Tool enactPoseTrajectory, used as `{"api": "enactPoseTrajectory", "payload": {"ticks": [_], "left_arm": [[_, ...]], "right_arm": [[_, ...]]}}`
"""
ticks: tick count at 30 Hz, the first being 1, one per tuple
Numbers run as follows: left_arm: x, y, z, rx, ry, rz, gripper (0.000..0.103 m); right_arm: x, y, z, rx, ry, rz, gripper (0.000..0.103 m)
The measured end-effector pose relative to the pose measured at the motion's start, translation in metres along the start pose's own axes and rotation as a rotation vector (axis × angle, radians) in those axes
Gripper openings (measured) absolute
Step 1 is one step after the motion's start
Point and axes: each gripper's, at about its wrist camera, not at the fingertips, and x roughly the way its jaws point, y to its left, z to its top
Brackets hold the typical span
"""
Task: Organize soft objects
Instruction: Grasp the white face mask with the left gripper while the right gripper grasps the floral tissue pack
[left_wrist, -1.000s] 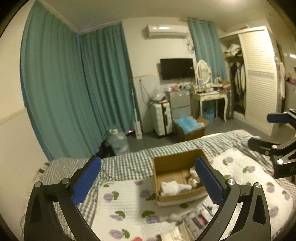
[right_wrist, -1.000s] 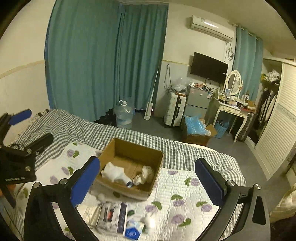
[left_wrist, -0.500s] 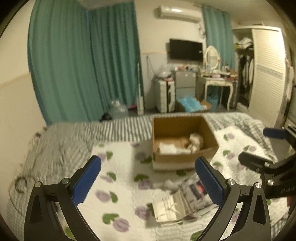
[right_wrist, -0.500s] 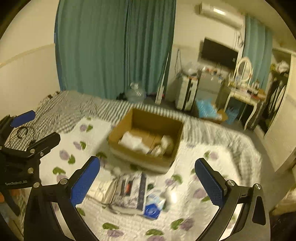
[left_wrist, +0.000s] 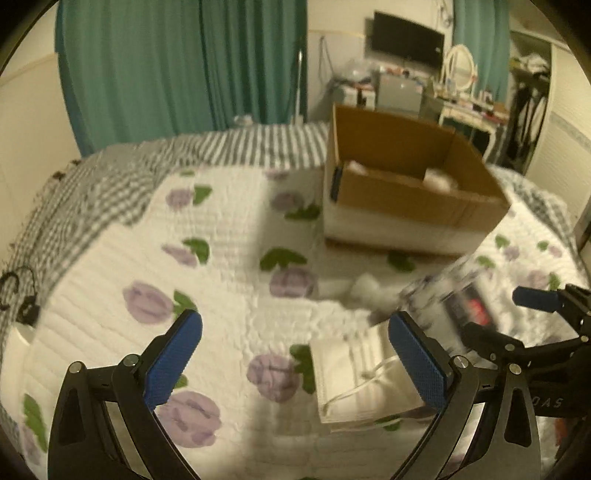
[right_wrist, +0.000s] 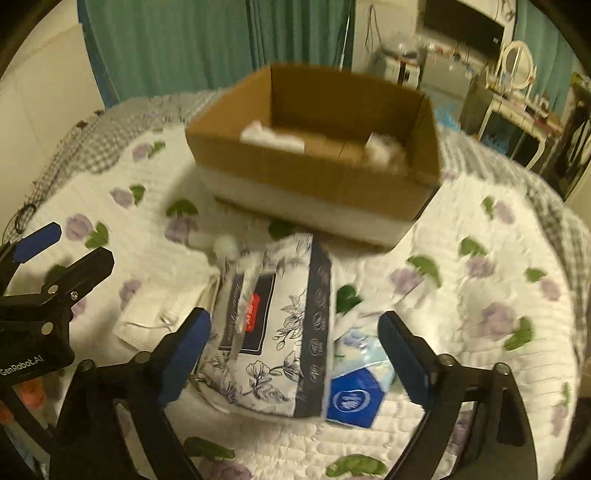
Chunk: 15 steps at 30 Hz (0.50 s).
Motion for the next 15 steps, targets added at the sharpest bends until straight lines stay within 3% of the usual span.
{"api": "enactPoseTrajectory", "payload": {"ticks": [4,8,15], "left_arm": [[0.018,-0.004,-0.014,0.045,0.035,0.009,0.100],[0.025,0.000,-0.018,0.031,0.057,-0.008,0.100],[0.019,-0.008,-0.021,0.085,0.042,0.009,0.100]], "right_arm": [[0.027,0.006,-0.006,-0.017,0.052,0.012,0.080],[0.035,0.010,-0.008,-0.035,0.045,0.015,0.076],[0.023,0.021,-0.010,-0.086,-0.001,0.019,0.052]]}}
